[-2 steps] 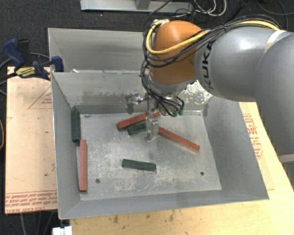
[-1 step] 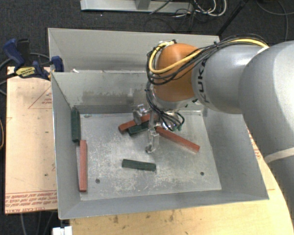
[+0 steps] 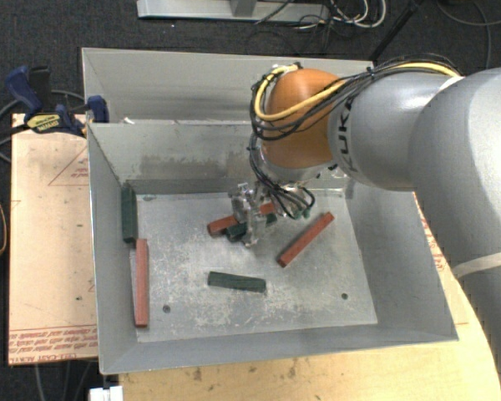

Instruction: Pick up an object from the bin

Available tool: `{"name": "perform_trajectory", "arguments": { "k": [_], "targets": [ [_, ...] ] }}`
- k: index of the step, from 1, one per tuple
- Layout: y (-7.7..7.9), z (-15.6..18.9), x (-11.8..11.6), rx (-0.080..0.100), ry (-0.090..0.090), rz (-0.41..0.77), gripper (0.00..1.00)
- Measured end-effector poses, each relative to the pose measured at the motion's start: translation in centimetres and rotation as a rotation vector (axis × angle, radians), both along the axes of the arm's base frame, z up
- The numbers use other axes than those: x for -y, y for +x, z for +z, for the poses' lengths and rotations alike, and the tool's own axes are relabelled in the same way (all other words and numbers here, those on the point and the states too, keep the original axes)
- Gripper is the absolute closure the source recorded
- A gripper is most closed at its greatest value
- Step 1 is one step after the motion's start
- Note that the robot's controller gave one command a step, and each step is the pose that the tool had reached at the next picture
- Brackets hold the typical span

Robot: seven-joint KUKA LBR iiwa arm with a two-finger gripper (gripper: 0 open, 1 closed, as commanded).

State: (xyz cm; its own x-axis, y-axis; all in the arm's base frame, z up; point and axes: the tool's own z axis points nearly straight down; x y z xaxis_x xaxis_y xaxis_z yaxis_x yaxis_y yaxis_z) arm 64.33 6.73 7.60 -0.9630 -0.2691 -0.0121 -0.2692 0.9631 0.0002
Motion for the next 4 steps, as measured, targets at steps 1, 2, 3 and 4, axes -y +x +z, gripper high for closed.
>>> {"name": "perform_trajectory", "arguments": {
  "k": [1,2,3,4],
  "targets": [
    [0.6,13.1,0.3,0.000,-0.006,0.436,1.00],
    [-5.9,7.9,-0.2,-0.015,-0.003,0.363,1.00],
    [-5.6,8.1,-0.2,-0.009,-0.003,0.362,0.00],
    [-10.2,-1.0,-2.8,-0.019,-0.002,0.273,0.00]
  ]
}}
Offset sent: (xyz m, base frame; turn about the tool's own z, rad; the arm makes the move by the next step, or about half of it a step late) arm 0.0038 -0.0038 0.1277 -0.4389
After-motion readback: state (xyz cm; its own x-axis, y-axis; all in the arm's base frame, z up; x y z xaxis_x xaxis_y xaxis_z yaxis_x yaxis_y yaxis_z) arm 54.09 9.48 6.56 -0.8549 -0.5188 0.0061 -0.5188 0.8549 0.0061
